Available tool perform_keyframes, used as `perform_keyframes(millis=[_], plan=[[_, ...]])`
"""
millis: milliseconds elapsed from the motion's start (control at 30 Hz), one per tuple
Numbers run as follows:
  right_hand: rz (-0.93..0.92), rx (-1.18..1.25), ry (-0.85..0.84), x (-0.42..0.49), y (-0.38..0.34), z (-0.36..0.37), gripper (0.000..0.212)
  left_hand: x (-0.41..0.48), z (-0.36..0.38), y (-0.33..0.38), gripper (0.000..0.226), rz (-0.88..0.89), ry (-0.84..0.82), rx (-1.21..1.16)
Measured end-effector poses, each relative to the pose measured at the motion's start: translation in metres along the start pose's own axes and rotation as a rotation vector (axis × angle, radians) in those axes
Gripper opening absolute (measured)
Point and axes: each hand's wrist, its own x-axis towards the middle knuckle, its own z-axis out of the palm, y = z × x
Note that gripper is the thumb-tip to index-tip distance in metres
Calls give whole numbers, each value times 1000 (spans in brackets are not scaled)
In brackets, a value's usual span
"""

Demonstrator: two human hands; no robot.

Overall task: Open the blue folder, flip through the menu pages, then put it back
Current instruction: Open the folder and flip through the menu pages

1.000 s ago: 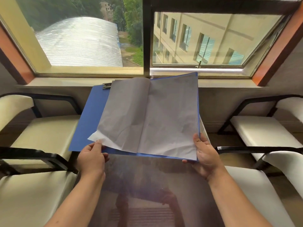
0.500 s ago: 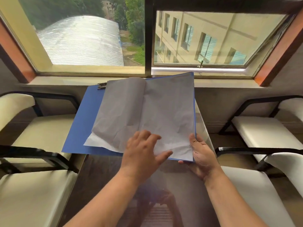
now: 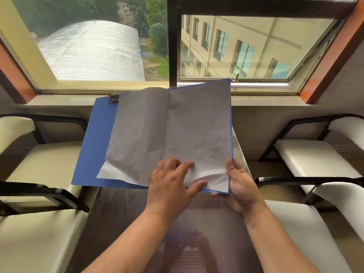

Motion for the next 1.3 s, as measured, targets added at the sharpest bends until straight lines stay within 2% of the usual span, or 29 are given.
perform_keyframes(millis=[133, 233, 300, 367, 567, 633, 733, 800, 900, 967, 1033, 1133, 1300], plan=[[-8, -8, 10, 2, 1, 0, 40, 7, -3, 5, 26, 46, 64, -8], [-14, -43, 45, 2, -1, 2, 38, 9, -3, 4, 22, 103, 128, -9], [-23, -37, 50, 1, -4, 3, 32, 8, -5, 2, 22, 56, 192, -81], [-31, -18, 40, -1, -8, 1, 29, 8, -9, -3, 20, -79, 238, -225], [-6, 24, 33, -8, -20, -2, 31, 5, -16, -38, 26, -697, 370, -799], [-9, 23, 37, -9, -22, -2, 32, 1, -17, -54, 29, -872, 411, -877], [-5, 31, 22, -10, -24, -1, 34, -6, -15, -70, 40, -955, 387, -895], [0, 27, 30, -9, -23, -1, 34, -8, -15, -74, 64, -1010, 354, -899], [3, 1, 47, -7, -21, -1, 33, -9, -17, -79, 91, -1228, 293, -943], [6, -18, 49, -6, -19, -1, 34, -11, -18, -83, 83, -1339, 257, -1147], [9, -34, 57, -4, -18, -2, 35, -12, -18, -88, 62, -1332, 198, -1405], [14, -33, 73, -2, -16, -4, 34, -15, -21, -96, 46, -1162, 215, -1712], [40, 9, 77, -1, -11, -8, 35, -19, -26, -108, 43, -1033, 180, -1812]])
